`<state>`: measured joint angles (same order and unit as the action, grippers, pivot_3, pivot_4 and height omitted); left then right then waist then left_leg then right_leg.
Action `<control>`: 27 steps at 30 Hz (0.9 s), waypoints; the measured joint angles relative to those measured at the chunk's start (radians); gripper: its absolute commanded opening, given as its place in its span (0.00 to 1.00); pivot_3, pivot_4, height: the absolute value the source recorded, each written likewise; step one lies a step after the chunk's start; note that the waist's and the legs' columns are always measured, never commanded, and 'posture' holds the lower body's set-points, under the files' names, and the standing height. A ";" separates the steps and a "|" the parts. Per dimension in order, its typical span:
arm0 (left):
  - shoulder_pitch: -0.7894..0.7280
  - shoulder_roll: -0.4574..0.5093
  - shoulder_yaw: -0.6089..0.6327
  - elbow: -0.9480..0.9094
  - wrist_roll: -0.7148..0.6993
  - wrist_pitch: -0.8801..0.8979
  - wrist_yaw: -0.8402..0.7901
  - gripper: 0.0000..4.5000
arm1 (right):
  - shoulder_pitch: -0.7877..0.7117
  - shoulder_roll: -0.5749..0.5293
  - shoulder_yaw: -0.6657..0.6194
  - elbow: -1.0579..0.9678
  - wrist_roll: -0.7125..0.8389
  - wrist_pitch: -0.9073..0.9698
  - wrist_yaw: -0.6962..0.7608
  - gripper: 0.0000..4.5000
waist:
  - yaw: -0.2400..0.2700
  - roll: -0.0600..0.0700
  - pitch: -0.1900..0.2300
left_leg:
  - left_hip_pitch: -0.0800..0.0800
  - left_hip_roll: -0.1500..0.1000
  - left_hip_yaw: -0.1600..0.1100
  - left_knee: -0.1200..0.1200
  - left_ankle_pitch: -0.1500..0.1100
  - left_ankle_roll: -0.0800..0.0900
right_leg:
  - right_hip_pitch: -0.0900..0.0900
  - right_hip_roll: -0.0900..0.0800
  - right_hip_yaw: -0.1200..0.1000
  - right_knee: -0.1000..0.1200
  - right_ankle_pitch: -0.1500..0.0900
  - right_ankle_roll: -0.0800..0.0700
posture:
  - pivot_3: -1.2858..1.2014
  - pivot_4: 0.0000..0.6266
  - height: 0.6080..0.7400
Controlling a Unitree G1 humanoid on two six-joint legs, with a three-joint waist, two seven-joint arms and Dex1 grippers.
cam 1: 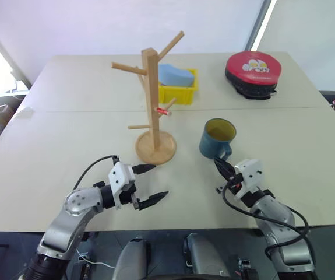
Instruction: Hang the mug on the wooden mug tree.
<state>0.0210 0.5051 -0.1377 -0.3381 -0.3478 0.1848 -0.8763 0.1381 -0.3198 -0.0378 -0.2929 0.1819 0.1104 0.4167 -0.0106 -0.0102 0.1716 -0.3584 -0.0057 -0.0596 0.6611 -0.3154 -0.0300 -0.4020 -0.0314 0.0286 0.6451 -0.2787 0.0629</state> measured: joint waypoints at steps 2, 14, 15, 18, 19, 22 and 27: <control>0.000 0.000 -0.005 0.000 0.002 -0.004 0.000 1.00 | -0.005 0.005 -0.023 0.009 0.004 0.000 -0.016 0.00 | 0.000 0.000 0.000 | 0.000 0.000 0.000 0.000 0.000 0.000 | 0.000 0.001 0.000 0.000 0.000 0.000 | 0.52 0.24 1.00; -0.019 -0.016 -0.009 0.006 0.018 -0.021 0.005 1.00 | -0.021 0.004 -0.109 0.079 -0.012 -0.008 -0.092 0.00 | -0.001 0.000 0.000 | 0.001 0.000 0.000 0.000 0.000 0.000 | 0.000 0.002 0.000 0.001 0.001 0.003 | 0.52 0.24 1.00; -0.019 -0.017 -0.009 0.009 0.020 -0.023 0.005 1.00 | -0.019 0.004 -0.115 0.081 -0.008 -0.008 -0.093 0.00 | -0.001 0.000 0.000 | 0.001 0.000 0.000 0.000 0.000 0.000 | 0.000 0.002 0.000 0.001 0.001 0.003 | 0.52 0.24 1.00; -0.019 -0.018 -0.010 0.016 0.023 -0.024 0.005 1.00 | -0.015 0.009 -0.128 0.081 0.011 -0.006 -0.093 0.21 | -0.001 0.000 0.000 | 0.001 0.000 0.000 0.000 0.000 0.000 | 0.000 0.002 0.000 0.001 0.001 0.003 | 0.52 0.24 1.00; -0.019 -0.018 -0.010 0.017 0.024 -0.025 0.005 1.00 | -0.014 0.011 -0.131 0.081 0.016 -0.006 -0.095 0.32 | -0.001 0.000 0.000 | 0.001 0.000 0.000 0.000 0.000 0.000 | 0.000 0.002 0.000 0.001 0.001 0.003 | 0.52 0.24 1.00; -0.020 -0.019 -0.010 0.020 0.025 -0.028 0.005 1.00 | -0.009 0.014 -0.134 0.081 0.016 -0.006 -0.110 0.68 | -0.001 0.000 0.000 | 0.001 0.000 0.000 0.000 0.000 0.000 | 0.000 0.002 0.000 0.001 0.001 0.003 | 0.52 0.24 1.00; -0.031 -0.031 -0.010 0.023 0.026 -0.037 0.005 1.00 | -0.030 0.016 -0.135 0.092 0.016 -0.007 -0.127 0.68 | -0.002 0.000 0.000 | 0.001 0.000 0.000 0.000 0.000 0.000 | 0.001 0.002 0.000 0.001 0.001 0.003 | 0.52 0.24 1.00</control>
<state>-0.0101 0.4741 -0.1476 -0.3149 -0.3213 0.1476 -0.8717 0.1083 -0.3033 -0.1730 -0.2006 0.1978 0.1030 0.2902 -0.0125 -0.0101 0.1716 -0.3574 -0.0055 -0.0597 0.6612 -0.3154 -0.0300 -0.4014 -0.0291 0.0287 0.6459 -0.2772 0.0656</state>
